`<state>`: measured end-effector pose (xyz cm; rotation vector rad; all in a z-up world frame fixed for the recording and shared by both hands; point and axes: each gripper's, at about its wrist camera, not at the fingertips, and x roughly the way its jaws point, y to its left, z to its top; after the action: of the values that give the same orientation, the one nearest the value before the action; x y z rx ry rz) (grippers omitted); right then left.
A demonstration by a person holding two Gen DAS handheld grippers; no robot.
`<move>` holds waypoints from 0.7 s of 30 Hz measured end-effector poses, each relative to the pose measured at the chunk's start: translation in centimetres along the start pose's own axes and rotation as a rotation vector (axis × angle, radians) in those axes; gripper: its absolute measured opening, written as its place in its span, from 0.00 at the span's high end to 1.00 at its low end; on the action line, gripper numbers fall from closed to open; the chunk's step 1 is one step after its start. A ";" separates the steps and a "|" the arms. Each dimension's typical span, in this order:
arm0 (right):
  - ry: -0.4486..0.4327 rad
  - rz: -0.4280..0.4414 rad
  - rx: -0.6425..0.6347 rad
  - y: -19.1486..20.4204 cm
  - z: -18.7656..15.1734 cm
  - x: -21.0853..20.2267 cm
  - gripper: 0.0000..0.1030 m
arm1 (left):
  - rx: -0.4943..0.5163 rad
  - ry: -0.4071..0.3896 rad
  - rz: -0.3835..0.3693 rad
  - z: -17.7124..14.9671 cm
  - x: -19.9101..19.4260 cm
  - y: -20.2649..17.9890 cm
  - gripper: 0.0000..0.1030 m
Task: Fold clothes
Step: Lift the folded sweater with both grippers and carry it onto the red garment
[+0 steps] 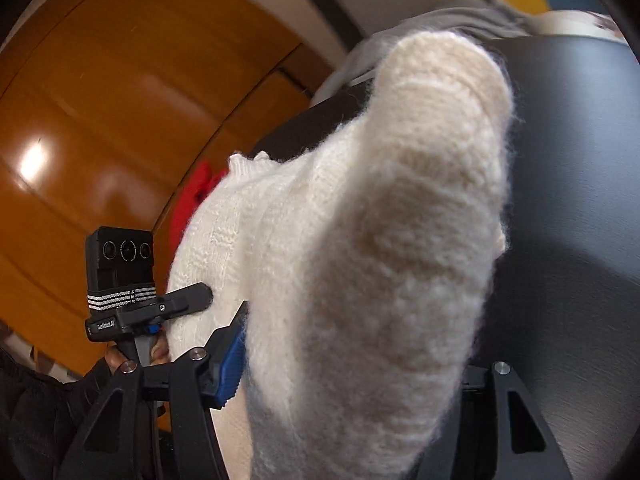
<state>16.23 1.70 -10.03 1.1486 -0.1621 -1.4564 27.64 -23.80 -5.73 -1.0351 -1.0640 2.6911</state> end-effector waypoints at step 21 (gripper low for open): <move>0.297 0.067 -0.189 20.9 26.4 41.3 0.19 | -0.404 -0.499 0.486 10.9 -25.1 27.5 0.44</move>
<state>20.24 -51.14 -4.81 1.1773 0.1398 -1.1992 45.02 -58.32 -2.98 -0.7477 -1.6867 3.3281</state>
